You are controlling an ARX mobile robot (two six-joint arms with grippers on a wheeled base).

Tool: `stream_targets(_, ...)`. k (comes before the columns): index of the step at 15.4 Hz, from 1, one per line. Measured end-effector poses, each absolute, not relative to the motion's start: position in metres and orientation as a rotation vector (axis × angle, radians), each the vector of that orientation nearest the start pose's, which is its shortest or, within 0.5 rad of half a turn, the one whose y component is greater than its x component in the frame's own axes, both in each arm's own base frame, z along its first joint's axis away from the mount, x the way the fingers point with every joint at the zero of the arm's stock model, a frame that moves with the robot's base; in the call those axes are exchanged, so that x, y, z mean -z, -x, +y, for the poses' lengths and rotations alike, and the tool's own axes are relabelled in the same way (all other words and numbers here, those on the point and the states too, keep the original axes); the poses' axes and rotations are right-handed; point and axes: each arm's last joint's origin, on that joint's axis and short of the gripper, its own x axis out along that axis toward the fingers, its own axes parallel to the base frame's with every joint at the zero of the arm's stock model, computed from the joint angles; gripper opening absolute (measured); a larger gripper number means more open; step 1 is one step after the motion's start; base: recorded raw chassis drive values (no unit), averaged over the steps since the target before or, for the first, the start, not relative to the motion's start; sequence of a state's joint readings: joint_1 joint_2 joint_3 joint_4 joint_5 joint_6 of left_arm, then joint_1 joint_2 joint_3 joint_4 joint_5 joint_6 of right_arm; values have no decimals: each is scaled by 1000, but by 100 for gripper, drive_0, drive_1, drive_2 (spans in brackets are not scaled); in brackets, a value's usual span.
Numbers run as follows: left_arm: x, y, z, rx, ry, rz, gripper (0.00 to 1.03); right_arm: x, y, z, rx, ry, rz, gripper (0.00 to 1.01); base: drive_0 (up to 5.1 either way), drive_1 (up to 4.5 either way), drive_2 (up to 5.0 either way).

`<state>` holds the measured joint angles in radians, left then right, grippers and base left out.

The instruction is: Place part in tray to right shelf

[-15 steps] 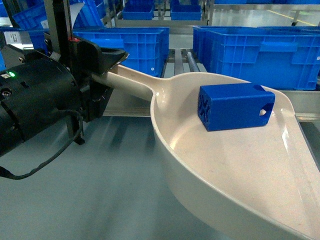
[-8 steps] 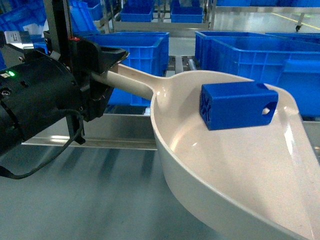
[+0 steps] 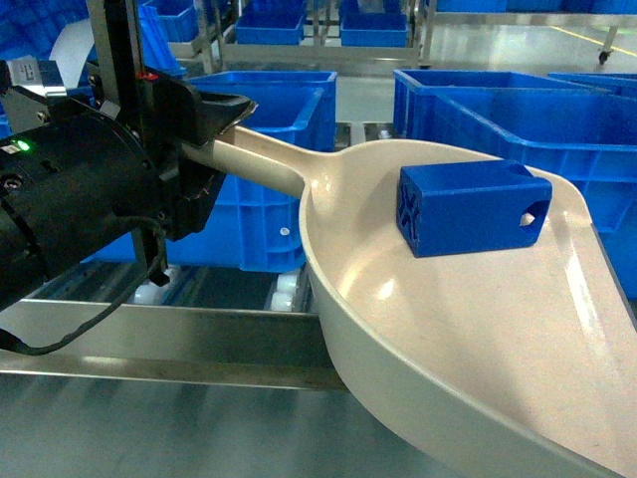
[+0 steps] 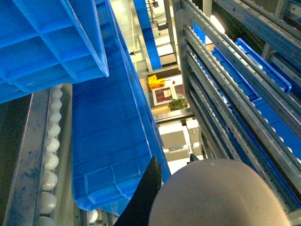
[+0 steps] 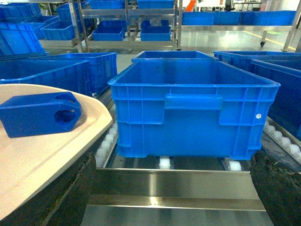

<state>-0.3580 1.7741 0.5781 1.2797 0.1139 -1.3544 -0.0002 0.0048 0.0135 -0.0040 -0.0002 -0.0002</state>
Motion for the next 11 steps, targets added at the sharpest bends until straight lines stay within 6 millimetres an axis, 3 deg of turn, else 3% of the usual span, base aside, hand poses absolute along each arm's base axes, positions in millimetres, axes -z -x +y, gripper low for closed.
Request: stream_targets(11,-164,-294,-114,454,1336,250,13,-167,-97,0,0,0,-4,98,1,392,-390)
